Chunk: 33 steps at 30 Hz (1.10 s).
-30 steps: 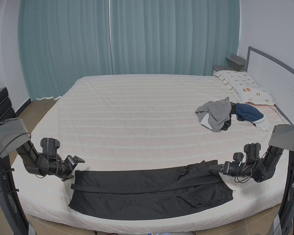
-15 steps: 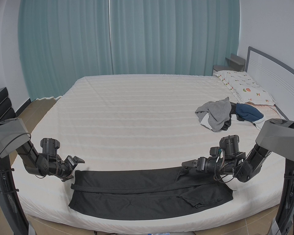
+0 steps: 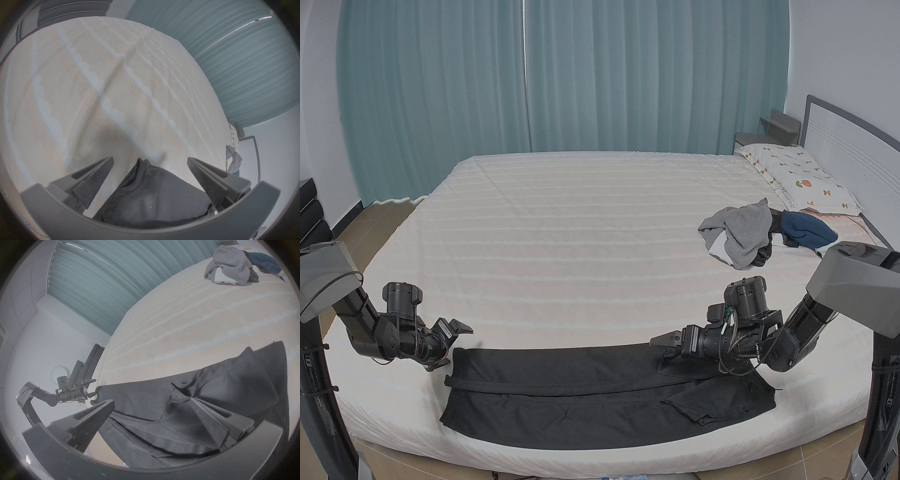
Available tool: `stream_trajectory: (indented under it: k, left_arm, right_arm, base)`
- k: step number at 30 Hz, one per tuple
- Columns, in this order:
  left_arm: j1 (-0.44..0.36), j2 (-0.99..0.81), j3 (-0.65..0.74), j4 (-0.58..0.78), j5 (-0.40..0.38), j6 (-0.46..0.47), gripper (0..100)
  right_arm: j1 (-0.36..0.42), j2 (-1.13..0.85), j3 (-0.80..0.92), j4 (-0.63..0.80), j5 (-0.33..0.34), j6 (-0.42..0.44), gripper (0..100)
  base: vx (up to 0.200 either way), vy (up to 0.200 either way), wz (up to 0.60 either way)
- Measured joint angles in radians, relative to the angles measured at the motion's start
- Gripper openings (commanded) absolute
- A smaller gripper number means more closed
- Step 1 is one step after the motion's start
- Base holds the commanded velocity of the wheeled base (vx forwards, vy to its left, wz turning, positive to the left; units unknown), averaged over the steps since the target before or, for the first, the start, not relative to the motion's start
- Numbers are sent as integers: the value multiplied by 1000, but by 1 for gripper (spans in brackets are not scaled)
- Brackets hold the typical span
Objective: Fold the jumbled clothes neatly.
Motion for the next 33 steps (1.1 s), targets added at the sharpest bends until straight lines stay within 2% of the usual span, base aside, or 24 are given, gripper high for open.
stream_trajectory:
  k: [6,11,18,25,33]
  left_arm:
    - [0,0,0,0,1,2,100]
    - [-1,0,0,-1,2,3,100]
    - [-1,0,0,-1,3,5,100]
    - [-1,1,0,-1,3,5,100]
    - [-1,1,0,-1,3,2,100]
  right_arm:
    - [7,47,-86,18,-1,7,100]
    - [9,96,-150,13,-3,60,100]
    - [10,144,-192,6,-4,76,100]
    - [3,121,-182,-71,-10,168,100]
    - [-68,40,-91,-85,-24,192,100]
  base:
    - [0,0,0]
    - [0,0,0]
    - [0,0,0]
    - [0,0,0]
    - [0,0,0]
